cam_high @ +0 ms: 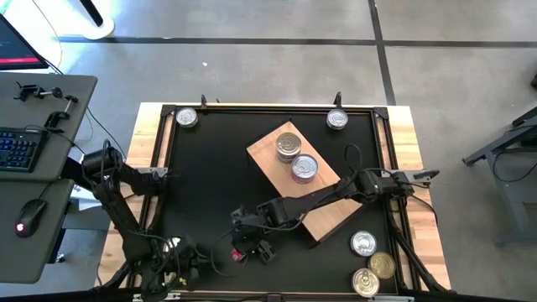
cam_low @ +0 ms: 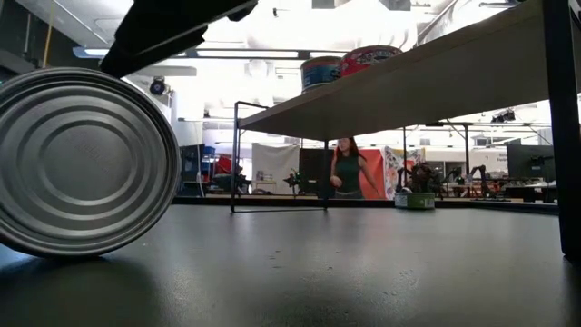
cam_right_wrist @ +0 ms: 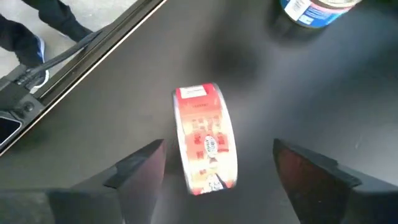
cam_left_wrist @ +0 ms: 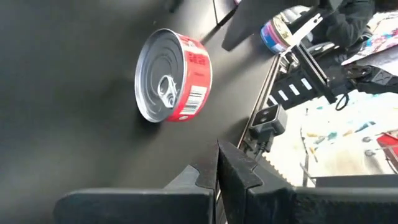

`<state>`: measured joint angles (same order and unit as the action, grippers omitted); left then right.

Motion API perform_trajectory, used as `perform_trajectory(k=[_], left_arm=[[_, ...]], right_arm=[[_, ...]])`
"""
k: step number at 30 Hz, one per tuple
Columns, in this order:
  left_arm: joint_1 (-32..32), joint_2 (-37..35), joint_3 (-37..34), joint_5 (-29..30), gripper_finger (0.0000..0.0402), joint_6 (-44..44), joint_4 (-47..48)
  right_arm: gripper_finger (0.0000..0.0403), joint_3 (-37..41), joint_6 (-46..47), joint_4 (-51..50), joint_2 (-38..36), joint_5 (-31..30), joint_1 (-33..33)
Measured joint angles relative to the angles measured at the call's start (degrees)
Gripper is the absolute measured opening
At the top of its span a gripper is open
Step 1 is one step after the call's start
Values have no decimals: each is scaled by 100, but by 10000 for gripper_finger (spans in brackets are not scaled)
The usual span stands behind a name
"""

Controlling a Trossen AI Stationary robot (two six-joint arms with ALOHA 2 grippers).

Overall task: Stack canned seafood by type on shelf
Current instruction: Stack the red tuna can on top of the red tuna can on the shelf

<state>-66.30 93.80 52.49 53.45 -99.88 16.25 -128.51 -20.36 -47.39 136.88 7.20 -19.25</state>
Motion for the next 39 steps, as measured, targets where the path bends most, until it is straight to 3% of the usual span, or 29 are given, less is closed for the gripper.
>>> perform_trajectory(k=[17,21,26,30,32,35,39], left_arm=[[146,0,-2,-9,0,201,-171],[146,0,-1,-16,0,238,-263],[146,0,0,28,0,306,-316],[146,-3,0,325,0,564,-271],[146,-14,-1,477,0,655,-234],[146,-40,0,653,0,785,-174],[152,-43,-2,798,0,799,35]], right_arm=[[284,2,-153,165,493,42,-28],[240,2,-317,183,498,-48,-92],[122,-113,24,75,500,-164,-188],[115,-622,554,-227,502,-31,-223],[115,-498,801,-154,241,-36,-239],[115,-468,1173,-329,-258,-386,-267],[115,-667,1405,-563,-922,-1457,-379]])
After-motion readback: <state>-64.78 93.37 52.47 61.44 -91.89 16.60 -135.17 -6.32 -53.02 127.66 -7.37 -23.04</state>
